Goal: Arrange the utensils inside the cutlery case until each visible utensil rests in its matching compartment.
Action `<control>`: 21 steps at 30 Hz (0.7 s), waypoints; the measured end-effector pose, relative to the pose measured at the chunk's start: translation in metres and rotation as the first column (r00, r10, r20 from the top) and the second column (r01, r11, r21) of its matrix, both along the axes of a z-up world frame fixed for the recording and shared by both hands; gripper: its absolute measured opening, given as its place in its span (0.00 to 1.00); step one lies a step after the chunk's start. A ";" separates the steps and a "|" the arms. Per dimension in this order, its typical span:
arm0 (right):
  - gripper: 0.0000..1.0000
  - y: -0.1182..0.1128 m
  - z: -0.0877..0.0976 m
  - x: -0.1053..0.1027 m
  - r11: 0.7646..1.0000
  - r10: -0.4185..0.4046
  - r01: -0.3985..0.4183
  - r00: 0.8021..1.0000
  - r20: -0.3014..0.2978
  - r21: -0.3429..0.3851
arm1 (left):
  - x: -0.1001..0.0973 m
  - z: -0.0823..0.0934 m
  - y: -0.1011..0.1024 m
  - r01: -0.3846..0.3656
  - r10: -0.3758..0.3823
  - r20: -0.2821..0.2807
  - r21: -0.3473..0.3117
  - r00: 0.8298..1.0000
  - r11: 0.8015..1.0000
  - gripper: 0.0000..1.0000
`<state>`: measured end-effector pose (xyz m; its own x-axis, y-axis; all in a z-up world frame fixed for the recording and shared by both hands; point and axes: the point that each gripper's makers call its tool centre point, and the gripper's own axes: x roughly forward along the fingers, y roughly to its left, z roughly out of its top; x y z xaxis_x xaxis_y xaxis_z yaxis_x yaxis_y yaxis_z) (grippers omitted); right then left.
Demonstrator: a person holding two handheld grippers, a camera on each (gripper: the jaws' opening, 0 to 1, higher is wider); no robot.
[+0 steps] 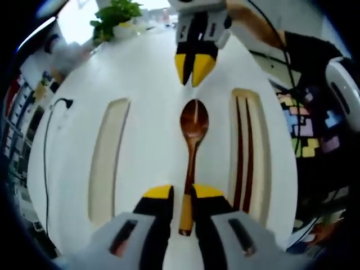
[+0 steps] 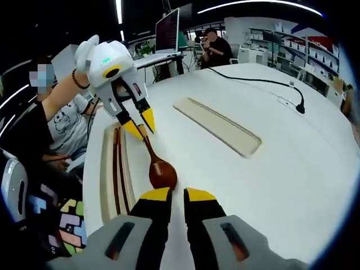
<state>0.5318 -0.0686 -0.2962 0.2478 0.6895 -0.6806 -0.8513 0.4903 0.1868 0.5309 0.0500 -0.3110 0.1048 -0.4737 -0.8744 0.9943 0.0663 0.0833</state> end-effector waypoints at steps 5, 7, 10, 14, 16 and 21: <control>0.08 0.002 -0.008 -0.004 0.998 -0.022 0.026 0.998 -0.065 0.053 | -0.006 0.000 -0.003 0.019 -0.019 -0.019 -0.007 1.000 1.000 0.15; 0.08 0.004 -0.010 -0.005 0.997 -0.028 0.034 0.996 -0.087 0.075 | -0.007 -0.001 -0.004 0.022 -0.023 -0.023 -0.008 0.999 1.000 0.15; 0.08 0.006 -0.014 -0.005 0.994 -0.037 0.049 0.992 -0.119 0.099 | -0.006 -0.004 -0.002 0.028 -0.028 -0.017 0.006 0.999 1.000 0.16; 0.08 0.010 -0.019 -0.006 0.986 -0.054 0.081 0.982 -0.179 0.146 | -0.005 -0.007 -0.003 0.023 -0.023 -0.027 0.000 0.999 1.000 0.15; 0.08 0.013 -0.020 -0.008 0.978 -0.066 0.107 0.972 -0.225 0.177 | -0.005 -0.010 -0.003 0.023 -0.023 -0.027 0.003 0.999 1.000 0.15; 0.08 0.016 -0.023 -0.011 0.973 -0.065 0.115 0.968 -0.243 0.198 | -0.007 -0.013 -0.004 0.026 -0.026 -0.042 0.000 0.999 1.000 0.13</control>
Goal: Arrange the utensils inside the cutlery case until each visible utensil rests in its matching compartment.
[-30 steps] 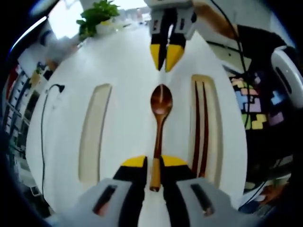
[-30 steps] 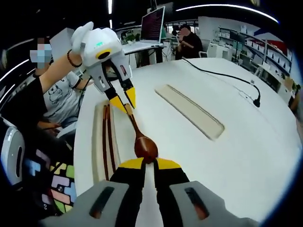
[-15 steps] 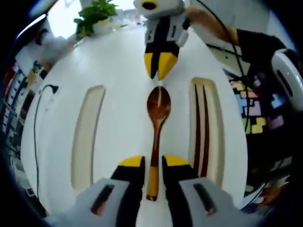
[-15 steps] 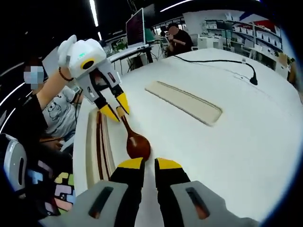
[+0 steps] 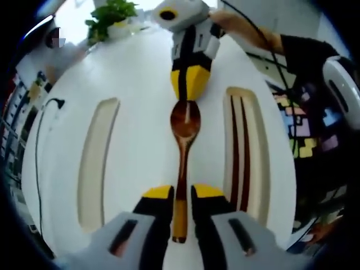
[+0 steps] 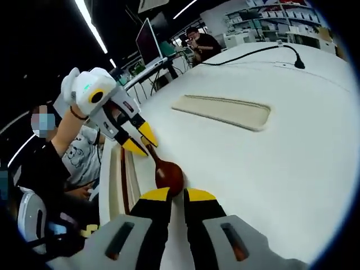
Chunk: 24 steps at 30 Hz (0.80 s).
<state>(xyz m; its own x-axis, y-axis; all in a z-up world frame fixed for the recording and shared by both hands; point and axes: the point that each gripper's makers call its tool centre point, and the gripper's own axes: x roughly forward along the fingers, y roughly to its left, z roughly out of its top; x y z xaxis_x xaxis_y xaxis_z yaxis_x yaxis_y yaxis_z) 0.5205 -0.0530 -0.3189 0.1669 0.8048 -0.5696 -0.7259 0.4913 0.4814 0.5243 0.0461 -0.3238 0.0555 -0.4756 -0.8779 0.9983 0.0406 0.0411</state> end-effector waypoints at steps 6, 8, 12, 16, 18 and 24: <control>0.08 0.006 -0.004 -0.004 0.999 -0.014 0.017 0.998 -0.060 0.051 | -0.002 -0.001 -0.005 0.030 -0.029 0.031 -0.020 0.999 0.999 0.08; 0.08 0.007 -0.005 -0.004 0.998 -0.024 0.029 0.997 -0.070 0.062 | -0.001 0.000 -0.007 0.022 -0.021 0.031 -0.037 0.999 0.999 0.07; 0.08 0.005 -0.005 -0.003 0.994 -0.050 0.059 0.994 -0.097 0.087 | -0.003 0.000 -0.008 0.039 -0.035 0.042 -0.084 0.998 0.996 0.07; 0.06 0.007 -0.004 -0.007 0.990 -0.087 0.103 0.984 -0.155 0.099 | -0.004 0.000 -0.008 0.041 -0.036 0.057 -0.096 0.998 0.995 0.07; 0.04 0.006 -0.001 -0.003 0.980 -0.138 0.164 0.968 -0.209 0.114 | -0.004 0.000 -0.008 0.033 -0.026 0.066 -0.102 0.997 0.994 0.07; 0.02 0.000 0.011 0.007 0.957 -0.205 0.243 0.953 -0.224 0.156 | -0.003 0.016 -0.009 0.020 -0.006 0.101 -0.139 0.995 0.990 0.07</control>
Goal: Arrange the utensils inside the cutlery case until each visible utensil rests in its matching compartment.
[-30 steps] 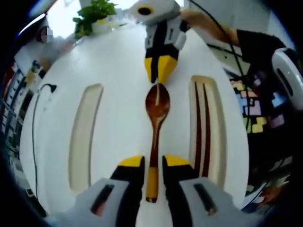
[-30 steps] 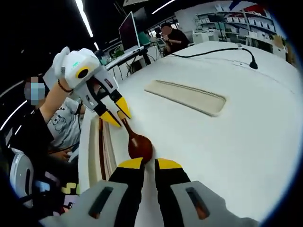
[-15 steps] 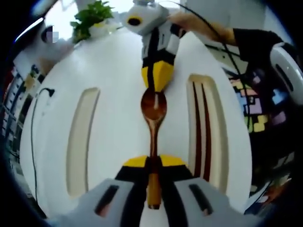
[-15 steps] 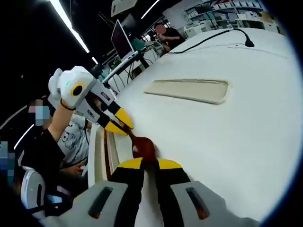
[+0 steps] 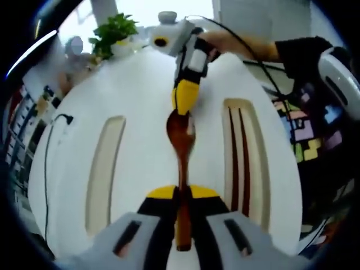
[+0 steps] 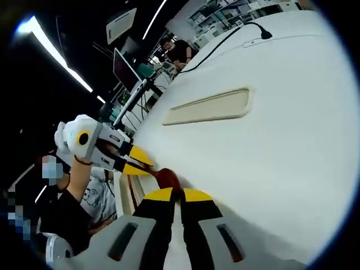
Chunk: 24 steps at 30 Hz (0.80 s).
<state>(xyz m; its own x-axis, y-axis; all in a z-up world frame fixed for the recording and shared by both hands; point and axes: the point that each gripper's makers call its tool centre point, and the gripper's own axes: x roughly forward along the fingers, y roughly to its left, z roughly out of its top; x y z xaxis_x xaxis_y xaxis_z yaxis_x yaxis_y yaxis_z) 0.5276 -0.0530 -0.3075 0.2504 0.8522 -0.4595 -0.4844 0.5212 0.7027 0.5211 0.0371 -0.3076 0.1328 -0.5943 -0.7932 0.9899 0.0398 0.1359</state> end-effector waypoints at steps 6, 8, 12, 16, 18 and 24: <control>0.02 -0.005 0.011 -0.009 0.999 -0.022 0.022 1.000 0.008 0.033 | -0.011 0.010 -0.003 0.016 -0.015 0.017 -0.020 1.000 1.000 0.07; 0.01 -0.006 0.014 -0.014 0.999 -0.029 0.028 1.000 0.005 0.039 | -0.015 0.013 -0.005 0.020 -0.019 0.027 -0.027 0.999 0.999 0.07; 0.01 -0.006 0.027 -0.023 0.997 -0.052 0.049 0.998 0.042 0.066 | -0.019 0.024 -0.005 0.030 -0.028 0.058 -0.036 0.998 0.999 0.07; 0.02 -0.008 0.043 -0.030 0.995 -0.068 0.058 0.991 0.120 0.080 | -0.023 0.033 -0.006 0.052 -0.045 0.102 -0.068 0.994 0.996 0.07; 0.02 -0.008 0.045 -0.037 0.996 -0.062 0.052 0.990 0.129 0.076 | -0.028 0.035 -0.007 0.060 -0.052 0.104 -0.074 0.993 0.995 0.07; 0.02 -0.003 0.046 -0.052 0.993 -0.052 0.036 0.987 0.152 0.110 | -0.041 0.042 -0.003 0.069 -0.061 0.137 -0.057 0.989 0.996 0.07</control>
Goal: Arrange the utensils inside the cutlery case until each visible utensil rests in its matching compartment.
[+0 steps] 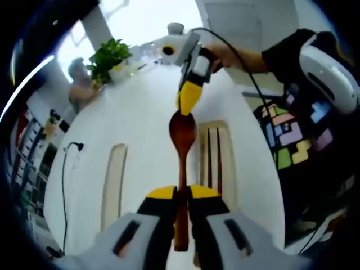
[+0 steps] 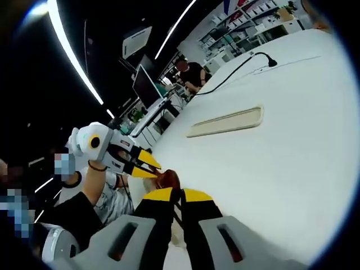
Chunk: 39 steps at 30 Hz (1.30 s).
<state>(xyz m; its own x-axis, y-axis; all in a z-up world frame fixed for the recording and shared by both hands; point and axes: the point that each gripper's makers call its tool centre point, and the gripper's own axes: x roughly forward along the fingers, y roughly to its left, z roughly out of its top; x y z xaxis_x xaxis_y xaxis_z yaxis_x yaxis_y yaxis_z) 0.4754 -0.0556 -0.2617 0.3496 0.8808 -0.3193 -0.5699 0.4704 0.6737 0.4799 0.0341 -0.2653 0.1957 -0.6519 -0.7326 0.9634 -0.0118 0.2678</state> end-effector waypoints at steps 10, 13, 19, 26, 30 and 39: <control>0.04 0.012 -0.012 -0.026 0.998 0.057 -0.056 0.998 -0.027 0.028 | -0.023 -0.019 0.009 -0.003 0.004 -0.105 0.009 0.994 1.000 0.07; 0.04 0.013 -0.015 -0.033 0.996 0.078 -0.078 0.997 -0.019 0.032 | -0.027 -0.024 0.009 0.003 -0.003 -0.116 0.001 0.993 1.000 0.07; 0.04 0.015 -0.023 -0.038 0.993 0.117 -0.117 0.993 0.022 -0.026 | -0.033 -0.034 0.008 0.019 -0.015 -0.135 0.026 0.991 0.999 0.07; 0.05 0.014 -0.029 -0.040 0.984 0.158 -0.150 0.985 0.073 -0.100 | -0.032 -0.041 0.008 0.025 -0.018 -0.153 0.046 0.988 0.999 0.07; 0.05 0.014 -0.029 -0.041 0.974 0.196 -0.182 0.976 0.099 -0.133 | -0.033 -0.041 0.008 0.031 -0.023 -0.165 0.047 0.986 0.998 0.07; 0.06 0.010 -0.033 -0.040 0.953 0.244 -0.210 0.960 0.141 -0.220 | -0.028 -0.045 0.012 0.059 -0.047 -0.172 0.063 0.984 0.996 0.10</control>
<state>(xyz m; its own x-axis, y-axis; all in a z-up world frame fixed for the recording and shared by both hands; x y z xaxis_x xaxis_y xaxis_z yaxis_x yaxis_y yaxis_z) 0.4353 -0.0454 -0.2944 0.2105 0.8665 -0.4525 -0.7721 0.4313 0.4667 0.4523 0.0462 -0.3103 0.0309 -0.6061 -0.7948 0.9923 -0.0767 0.0971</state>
